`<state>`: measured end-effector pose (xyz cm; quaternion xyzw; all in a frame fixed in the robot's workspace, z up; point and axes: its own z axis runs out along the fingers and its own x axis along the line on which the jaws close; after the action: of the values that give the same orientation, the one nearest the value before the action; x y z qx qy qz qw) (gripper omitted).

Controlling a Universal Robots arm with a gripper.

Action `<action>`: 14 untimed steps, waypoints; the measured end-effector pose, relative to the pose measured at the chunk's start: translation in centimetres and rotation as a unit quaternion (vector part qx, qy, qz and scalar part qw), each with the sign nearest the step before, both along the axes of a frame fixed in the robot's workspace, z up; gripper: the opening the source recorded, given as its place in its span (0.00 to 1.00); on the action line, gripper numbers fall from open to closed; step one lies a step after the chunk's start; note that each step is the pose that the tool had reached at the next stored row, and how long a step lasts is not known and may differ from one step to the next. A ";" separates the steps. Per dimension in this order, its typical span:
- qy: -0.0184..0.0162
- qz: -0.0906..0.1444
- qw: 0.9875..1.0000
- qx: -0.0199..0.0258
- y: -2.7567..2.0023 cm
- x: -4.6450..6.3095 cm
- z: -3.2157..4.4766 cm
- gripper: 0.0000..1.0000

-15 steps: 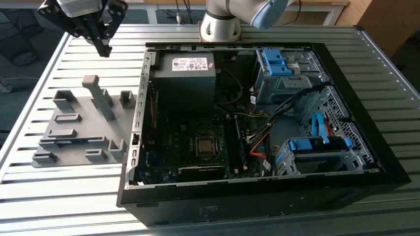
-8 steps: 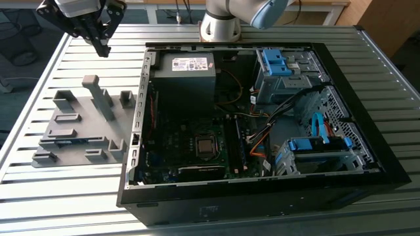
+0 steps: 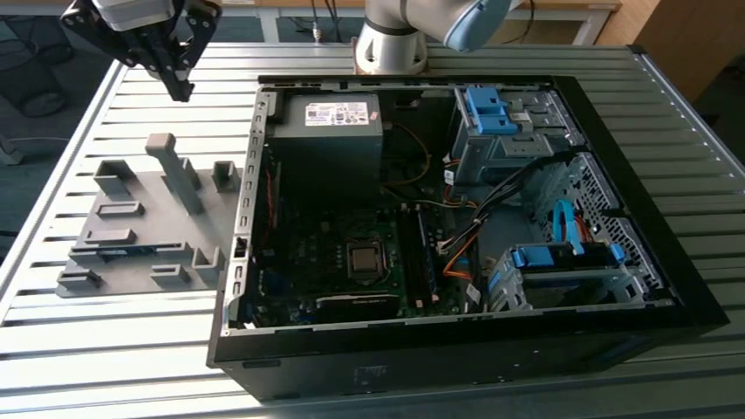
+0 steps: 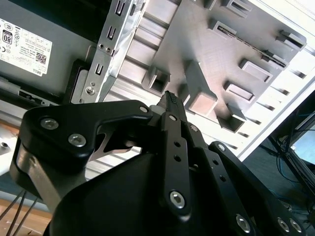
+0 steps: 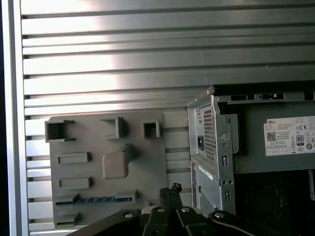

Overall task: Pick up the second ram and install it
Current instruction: 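Reach for the second ram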

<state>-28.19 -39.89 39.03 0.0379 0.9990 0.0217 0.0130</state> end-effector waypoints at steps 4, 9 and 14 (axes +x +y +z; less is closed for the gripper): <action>0.000 0.000 1.000 -0.004 0.01 -0.1 0.00 0.11; 0.000 0.000 1.000 -0.012 0.00 -0.1 0.00 0.11; 0.000 0.000 1.000 -0.012 0.01 -0.3 0.00 0.11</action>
<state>-28.52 -39.89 39.03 0.0377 0.9992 0.0096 0.0135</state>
